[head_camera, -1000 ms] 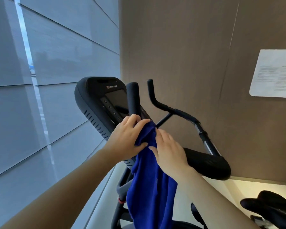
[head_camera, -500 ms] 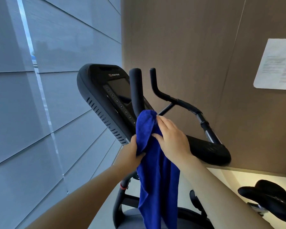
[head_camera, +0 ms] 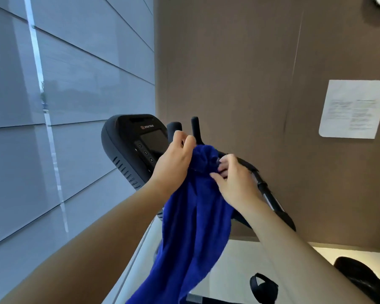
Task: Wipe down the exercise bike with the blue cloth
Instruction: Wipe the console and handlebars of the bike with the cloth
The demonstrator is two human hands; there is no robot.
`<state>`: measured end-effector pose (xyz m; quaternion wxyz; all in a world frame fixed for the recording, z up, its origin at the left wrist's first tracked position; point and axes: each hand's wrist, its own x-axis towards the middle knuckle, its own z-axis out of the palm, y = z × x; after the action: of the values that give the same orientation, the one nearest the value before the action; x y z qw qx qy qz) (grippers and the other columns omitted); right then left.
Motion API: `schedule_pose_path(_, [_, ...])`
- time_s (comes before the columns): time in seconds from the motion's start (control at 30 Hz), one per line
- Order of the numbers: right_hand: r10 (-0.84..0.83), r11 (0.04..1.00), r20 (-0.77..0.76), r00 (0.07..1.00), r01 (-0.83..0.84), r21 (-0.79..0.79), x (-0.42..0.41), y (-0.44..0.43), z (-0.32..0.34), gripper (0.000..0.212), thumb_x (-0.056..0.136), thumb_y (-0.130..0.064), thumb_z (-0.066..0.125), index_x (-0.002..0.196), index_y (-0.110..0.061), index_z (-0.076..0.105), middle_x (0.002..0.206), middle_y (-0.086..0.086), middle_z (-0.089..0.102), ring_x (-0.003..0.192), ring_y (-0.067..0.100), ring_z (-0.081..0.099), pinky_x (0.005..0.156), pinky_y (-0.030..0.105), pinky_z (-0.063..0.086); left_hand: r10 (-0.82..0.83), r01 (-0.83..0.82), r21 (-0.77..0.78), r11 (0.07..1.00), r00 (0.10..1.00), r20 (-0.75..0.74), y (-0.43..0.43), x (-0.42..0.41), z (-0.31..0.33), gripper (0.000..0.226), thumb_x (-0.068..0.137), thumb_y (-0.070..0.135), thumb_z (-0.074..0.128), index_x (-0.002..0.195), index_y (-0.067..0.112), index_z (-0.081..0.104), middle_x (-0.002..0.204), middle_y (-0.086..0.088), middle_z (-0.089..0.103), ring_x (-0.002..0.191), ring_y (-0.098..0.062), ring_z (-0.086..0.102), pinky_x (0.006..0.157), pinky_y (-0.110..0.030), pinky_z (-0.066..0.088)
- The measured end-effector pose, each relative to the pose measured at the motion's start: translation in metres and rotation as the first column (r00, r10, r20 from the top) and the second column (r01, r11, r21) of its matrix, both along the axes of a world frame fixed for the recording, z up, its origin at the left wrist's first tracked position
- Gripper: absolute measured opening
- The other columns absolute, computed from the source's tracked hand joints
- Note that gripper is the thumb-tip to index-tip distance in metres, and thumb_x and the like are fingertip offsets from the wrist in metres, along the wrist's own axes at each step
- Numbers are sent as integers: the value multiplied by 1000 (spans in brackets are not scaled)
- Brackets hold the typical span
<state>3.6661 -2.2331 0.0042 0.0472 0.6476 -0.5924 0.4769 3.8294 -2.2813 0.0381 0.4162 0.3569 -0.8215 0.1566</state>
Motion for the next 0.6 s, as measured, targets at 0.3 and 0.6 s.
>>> schedule_pose_path(0.3, [100,977,-360,928,-23,213,-9,11,-55,65,90,-29,57,145,-22,23,145,-3,30,123,14,43,100,24,38,-22,-49,187,981,932,361,-8,10,-24,39,85,29,58,123,23,56,137,-1,37,129,-21,30,104,-35,38])
schedule_pose_path(0.6, [54,998,-270,961,-58,-9,-24,29,-39,14,94,-19,50,101,-17,61,98,0,65,87,16,57,74,23,43,88,-144,118,983,919,385,9,8,-44,55,86,3,51,136,23,43,130,-2,42,121,-22,39,87,-39,49])
